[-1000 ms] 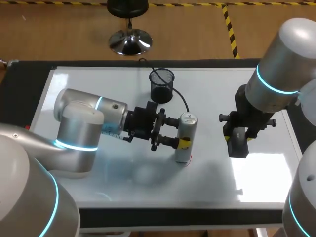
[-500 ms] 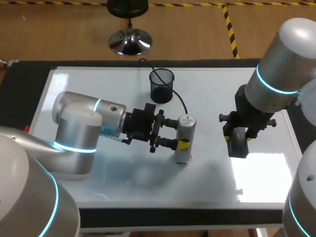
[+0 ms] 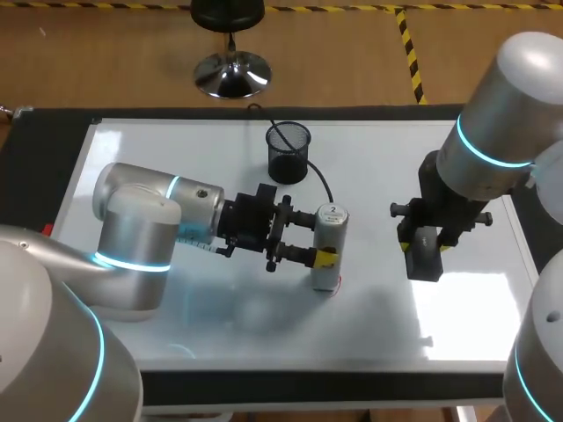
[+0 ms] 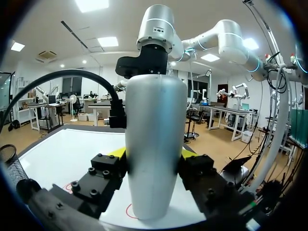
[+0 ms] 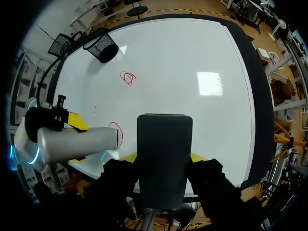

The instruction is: Pick up the inspection probe, press it on each red-marked spot on the whiteboard one by one, put down the probe, pick up the eraser, and wipe off all the red marks.

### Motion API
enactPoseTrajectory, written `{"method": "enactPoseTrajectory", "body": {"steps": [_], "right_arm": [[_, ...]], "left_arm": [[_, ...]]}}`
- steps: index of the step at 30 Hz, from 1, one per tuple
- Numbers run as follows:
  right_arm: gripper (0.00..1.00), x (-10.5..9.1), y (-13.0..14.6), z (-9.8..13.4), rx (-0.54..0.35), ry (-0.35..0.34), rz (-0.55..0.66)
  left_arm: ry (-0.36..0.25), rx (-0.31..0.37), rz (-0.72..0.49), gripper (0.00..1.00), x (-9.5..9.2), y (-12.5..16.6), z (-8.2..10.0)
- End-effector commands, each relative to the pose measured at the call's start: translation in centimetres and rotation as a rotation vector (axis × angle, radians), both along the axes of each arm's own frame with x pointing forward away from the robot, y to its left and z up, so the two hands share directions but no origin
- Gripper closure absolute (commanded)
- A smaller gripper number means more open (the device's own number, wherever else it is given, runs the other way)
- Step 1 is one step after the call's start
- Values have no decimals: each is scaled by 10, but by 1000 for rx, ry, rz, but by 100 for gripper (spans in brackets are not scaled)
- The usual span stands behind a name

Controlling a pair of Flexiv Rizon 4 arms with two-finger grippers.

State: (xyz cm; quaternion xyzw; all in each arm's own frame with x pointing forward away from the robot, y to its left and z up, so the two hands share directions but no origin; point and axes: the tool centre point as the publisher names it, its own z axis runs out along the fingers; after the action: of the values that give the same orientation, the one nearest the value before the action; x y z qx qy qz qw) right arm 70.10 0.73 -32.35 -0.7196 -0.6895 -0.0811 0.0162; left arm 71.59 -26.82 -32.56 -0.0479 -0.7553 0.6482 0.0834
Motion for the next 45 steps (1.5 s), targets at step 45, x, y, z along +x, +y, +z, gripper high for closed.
{"method": "enactPoseTrajectory", "body": {"steps": [45], "right_arm": [[100,0,-1,0,2,-2,1]], "left_arm": [[-69,7,4,100,0,5,7]]}}
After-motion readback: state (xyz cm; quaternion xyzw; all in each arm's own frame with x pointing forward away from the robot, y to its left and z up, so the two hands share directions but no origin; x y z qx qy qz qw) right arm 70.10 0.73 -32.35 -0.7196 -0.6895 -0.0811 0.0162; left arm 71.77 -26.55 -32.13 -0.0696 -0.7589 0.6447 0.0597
